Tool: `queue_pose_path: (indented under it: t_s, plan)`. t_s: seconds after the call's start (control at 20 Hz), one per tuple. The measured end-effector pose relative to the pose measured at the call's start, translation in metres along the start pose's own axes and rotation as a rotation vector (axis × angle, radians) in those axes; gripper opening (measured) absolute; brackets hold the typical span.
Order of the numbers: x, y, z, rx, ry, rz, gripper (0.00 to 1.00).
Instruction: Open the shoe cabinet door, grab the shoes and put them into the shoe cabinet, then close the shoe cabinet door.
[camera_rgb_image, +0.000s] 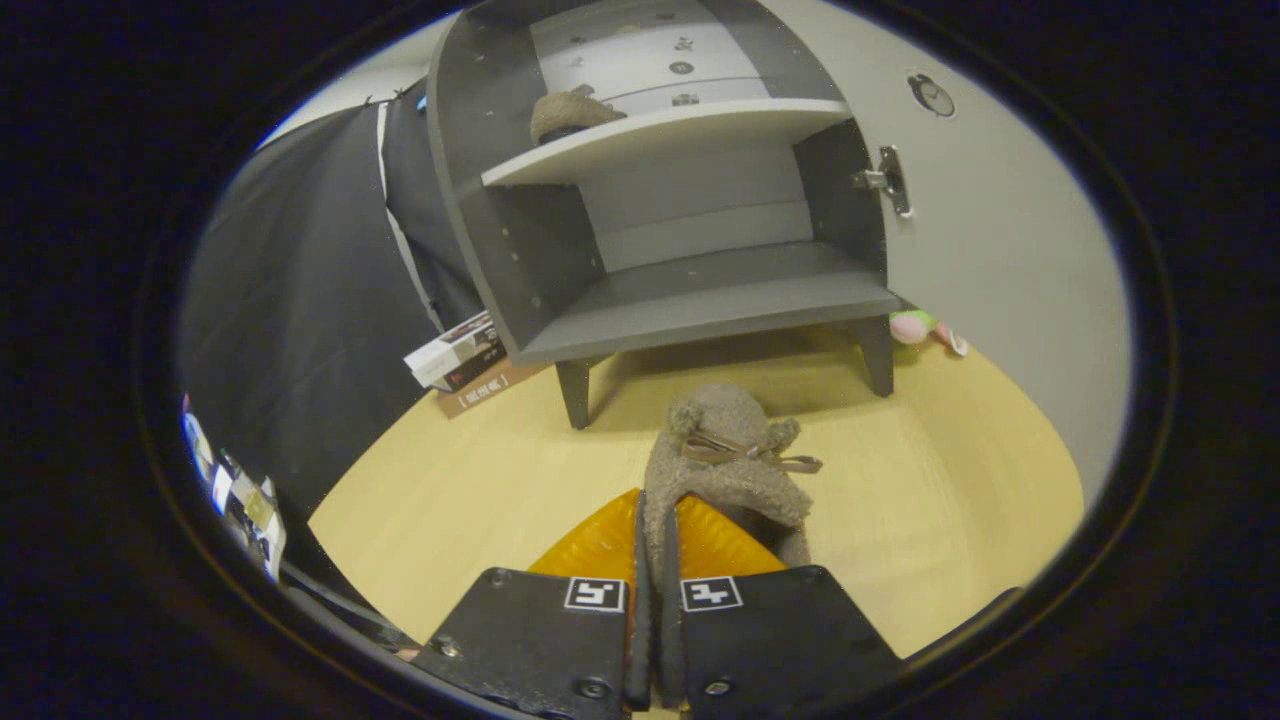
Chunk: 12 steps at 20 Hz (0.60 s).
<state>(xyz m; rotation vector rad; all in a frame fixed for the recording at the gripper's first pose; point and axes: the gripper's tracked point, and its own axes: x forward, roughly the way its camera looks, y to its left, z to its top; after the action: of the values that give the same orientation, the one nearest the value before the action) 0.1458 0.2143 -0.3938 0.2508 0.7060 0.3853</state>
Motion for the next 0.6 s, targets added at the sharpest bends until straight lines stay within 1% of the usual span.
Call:
queue_pose_path:
  t_s: [0.1,0.3,0.6]
  plan:
    - [-0.020,0.005,0.019,-0.028,-0.043,-0.010,0.08]
    - [-0.058,0.027,0.054,-0.076,-0.113,0.009,0.08]
    - [-0.118,0.054,0.126,-0.132,-0.255,0.020,0.08]
